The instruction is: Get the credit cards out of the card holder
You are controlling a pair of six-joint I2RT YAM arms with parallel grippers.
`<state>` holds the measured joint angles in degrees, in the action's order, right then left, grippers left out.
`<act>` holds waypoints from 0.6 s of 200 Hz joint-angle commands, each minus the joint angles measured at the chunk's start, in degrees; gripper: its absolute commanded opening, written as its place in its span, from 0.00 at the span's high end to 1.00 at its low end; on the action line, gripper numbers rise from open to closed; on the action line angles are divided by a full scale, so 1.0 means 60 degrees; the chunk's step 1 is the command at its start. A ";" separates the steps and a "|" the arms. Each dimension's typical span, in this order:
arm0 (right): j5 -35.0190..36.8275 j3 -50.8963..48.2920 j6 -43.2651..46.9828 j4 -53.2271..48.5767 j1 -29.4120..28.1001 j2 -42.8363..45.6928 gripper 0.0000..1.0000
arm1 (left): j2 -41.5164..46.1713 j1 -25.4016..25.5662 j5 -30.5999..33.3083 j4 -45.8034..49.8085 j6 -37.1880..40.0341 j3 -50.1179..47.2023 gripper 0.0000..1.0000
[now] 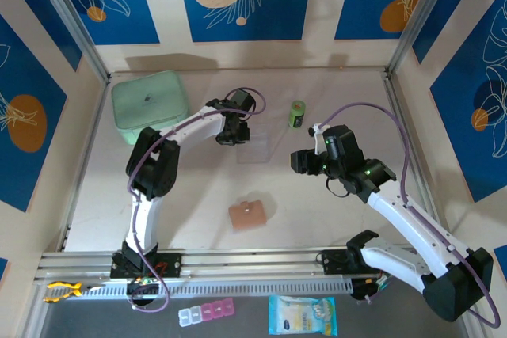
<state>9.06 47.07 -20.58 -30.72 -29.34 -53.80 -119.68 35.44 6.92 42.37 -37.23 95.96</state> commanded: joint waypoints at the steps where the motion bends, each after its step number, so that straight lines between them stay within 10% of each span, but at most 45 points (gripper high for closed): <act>1: -0.0779 0.0080 0.0364 -0.0106 -0.0078 -0.0030 0.36 | 0.0721 0.0113 -0.0102 0.0160 -0.0071 -0.0088 0.81; 120: -0.3411 0.0505 0.8456 -0.0559 -0.2905 -0.2463 0.14 | 0.4533 -0.1045 -0.0817 -0.0582 0.1278 -0.3145 0.65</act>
<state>-7.75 47.81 14.20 -32.27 -42.63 -65.89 -98.30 32.73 4.80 39.46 -32.88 81.89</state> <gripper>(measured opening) 0.850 0.330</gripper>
